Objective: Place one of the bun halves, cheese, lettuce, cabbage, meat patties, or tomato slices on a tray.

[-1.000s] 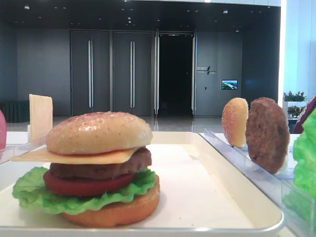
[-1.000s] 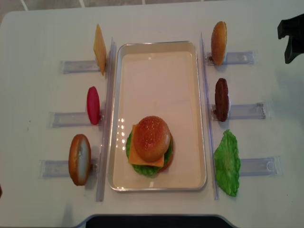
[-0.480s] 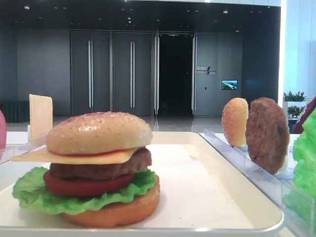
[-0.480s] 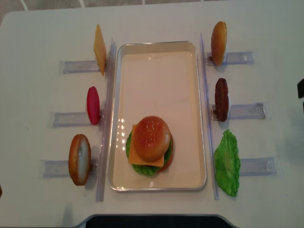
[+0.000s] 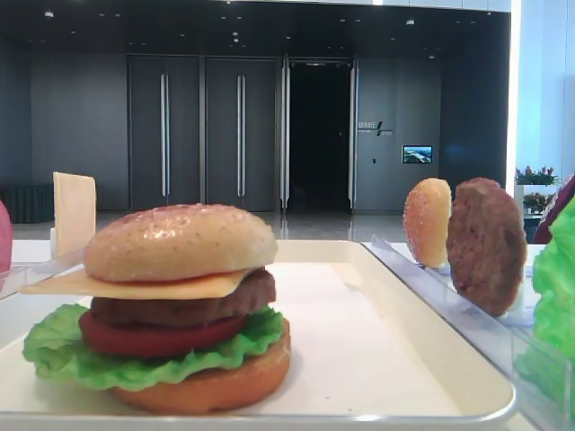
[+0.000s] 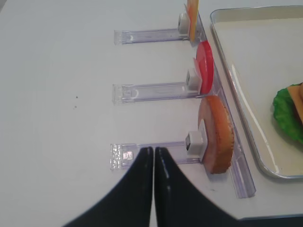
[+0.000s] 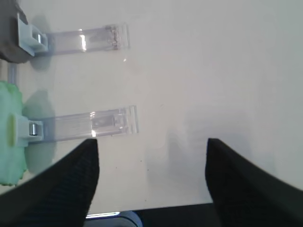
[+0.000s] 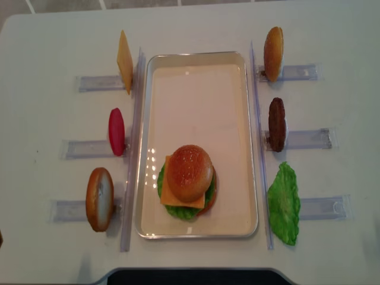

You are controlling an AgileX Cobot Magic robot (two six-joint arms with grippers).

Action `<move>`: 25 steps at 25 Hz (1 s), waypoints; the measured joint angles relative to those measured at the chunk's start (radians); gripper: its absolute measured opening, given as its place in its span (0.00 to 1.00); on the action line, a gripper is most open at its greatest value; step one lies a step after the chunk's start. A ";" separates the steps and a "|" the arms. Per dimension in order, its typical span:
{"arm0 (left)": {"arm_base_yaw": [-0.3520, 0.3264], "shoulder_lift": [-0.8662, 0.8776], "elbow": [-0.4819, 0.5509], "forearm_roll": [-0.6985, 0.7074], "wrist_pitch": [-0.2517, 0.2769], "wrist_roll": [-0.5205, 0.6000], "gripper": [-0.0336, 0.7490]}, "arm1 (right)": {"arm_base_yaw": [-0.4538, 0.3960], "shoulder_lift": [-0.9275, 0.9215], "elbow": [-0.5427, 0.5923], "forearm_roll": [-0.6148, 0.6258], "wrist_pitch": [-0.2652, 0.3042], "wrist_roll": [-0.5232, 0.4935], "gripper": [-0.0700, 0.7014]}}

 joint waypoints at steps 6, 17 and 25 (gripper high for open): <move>0.000 0.000 0.000 0.000 0.000 0.000 0.03 | 0.000 -0.224 0.063 0.000 0.000 -0.005 0.72; 0.000 0.000 0.000 0.000 0.000 0.000 0.03 | 0.000 -0.552 0.168 -0.001 -0.008 -0.042 0.72; 0.000 0.000 0.000 0.000 0.000 0.000 0.03 | 0.000 -0.581 0.207 -0.027 -0.075 -0.045 0.72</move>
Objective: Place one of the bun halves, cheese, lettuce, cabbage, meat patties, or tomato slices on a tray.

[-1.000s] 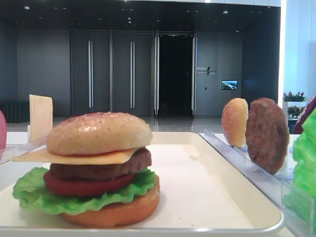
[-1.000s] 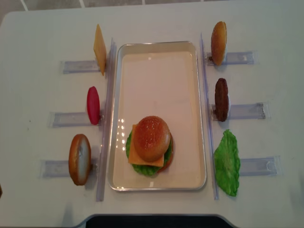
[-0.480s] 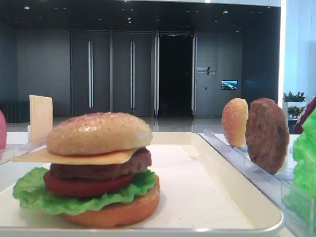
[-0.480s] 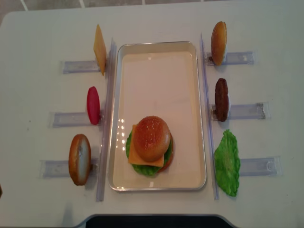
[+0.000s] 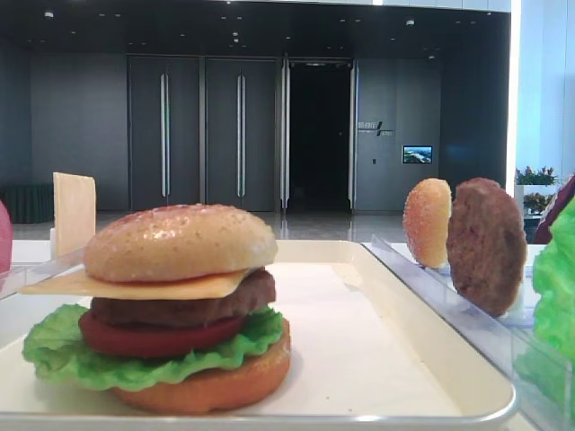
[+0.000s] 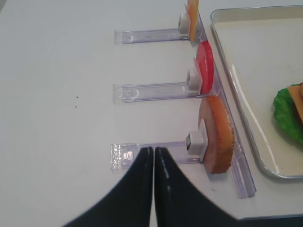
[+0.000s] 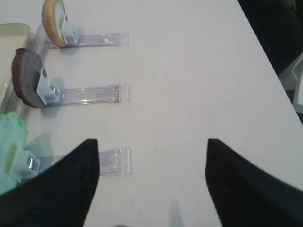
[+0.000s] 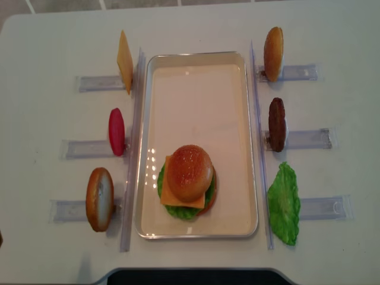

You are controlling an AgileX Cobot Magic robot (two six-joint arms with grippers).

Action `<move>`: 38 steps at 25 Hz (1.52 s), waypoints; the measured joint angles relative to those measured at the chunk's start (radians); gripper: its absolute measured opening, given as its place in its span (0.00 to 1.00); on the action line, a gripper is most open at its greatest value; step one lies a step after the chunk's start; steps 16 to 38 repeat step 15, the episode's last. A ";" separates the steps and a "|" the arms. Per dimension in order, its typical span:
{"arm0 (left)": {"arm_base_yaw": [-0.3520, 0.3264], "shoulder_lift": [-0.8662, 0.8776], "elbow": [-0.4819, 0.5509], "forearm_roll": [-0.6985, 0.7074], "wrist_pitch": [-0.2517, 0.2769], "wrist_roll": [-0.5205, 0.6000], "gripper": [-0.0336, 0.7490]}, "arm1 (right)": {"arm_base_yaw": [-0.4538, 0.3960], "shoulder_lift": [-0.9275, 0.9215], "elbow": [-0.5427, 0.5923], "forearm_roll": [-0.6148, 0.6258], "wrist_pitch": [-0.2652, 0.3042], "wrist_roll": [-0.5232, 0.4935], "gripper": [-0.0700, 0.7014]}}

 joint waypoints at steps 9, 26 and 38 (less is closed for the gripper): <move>0.000 0.000 0.000 0.000 0.000 0.000 0.03 | 0.000 0.000 0.001 0.000 -0.008 0.000 0.72; 0.000 0.000 0.000 0.000 0.000 0.000 0.03 | 0.000 0.000 0.001 0.000 -0.010 0.000 0.72; 0.000 0.000 0.000 0.000 0.000 0.000 0.03 | 0.000 0.000 0.001 0.000 -0.010 0.000 0.72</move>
